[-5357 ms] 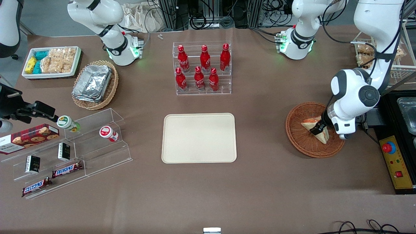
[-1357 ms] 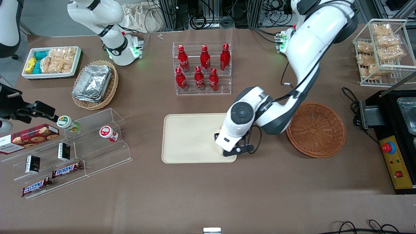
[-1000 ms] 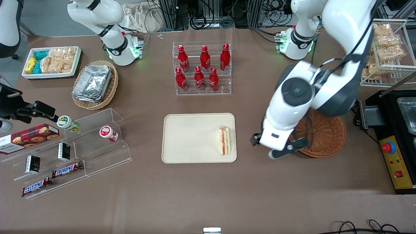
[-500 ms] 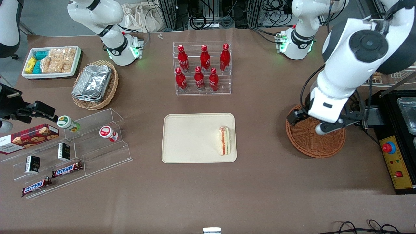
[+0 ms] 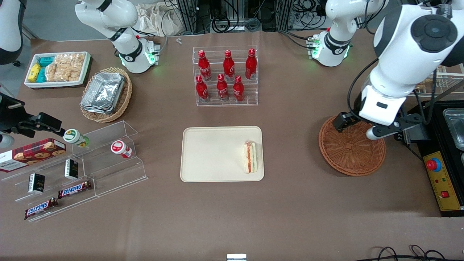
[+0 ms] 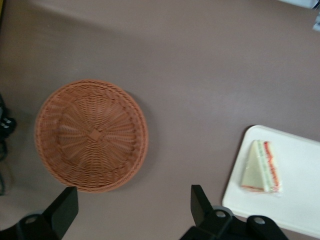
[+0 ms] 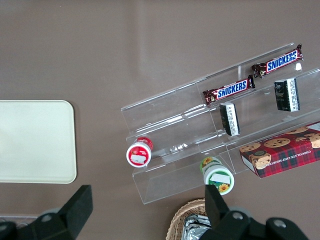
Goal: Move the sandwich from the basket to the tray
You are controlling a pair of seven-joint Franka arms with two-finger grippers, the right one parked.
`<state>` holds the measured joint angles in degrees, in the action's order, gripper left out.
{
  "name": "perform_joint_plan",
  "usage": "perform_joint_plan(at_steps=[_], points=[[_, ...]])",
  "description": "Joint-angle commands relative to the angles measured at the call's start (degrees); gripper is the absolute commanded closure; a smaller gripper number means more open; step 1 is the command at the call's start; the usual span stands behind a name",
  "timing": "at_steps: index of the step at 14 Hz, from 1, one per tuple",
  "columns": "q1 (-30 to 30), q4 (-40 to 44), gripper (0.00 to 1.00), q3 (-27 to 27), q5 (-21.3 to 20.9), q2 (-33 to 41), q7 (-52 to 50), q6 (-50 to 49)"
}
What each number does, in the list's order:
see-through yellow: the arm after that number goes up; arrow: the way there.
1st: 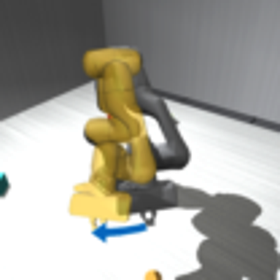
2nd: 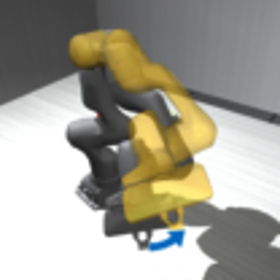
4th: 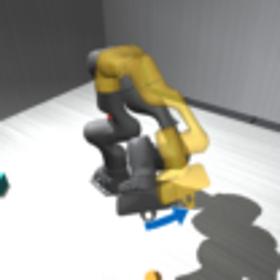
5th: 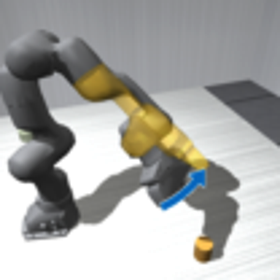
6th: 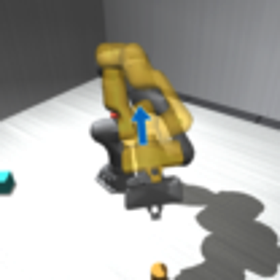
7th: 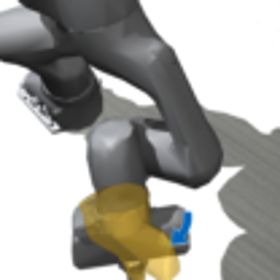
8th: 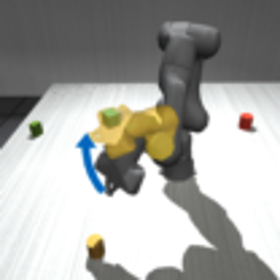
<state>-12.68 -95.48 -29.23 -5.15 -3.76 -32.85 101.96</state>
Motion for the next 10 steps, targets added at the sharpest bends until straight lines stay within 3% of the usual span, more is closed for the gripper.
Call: perform_joint_plan(at_steps=[1,3,5,10], points=[[2.0,-6.6,0.00,8.0,4.3,7.2,10.2,-0.2],[9.5,-6.0,0.00,20.6,5.5,7.9,19.2,-2.2],[13.0,-1.4,0.00,27.0,5.5,6.5,23.4,-5.3],[12.6,7.7,0.00,29.1,5.8,0.1,24.1,-8.4]])
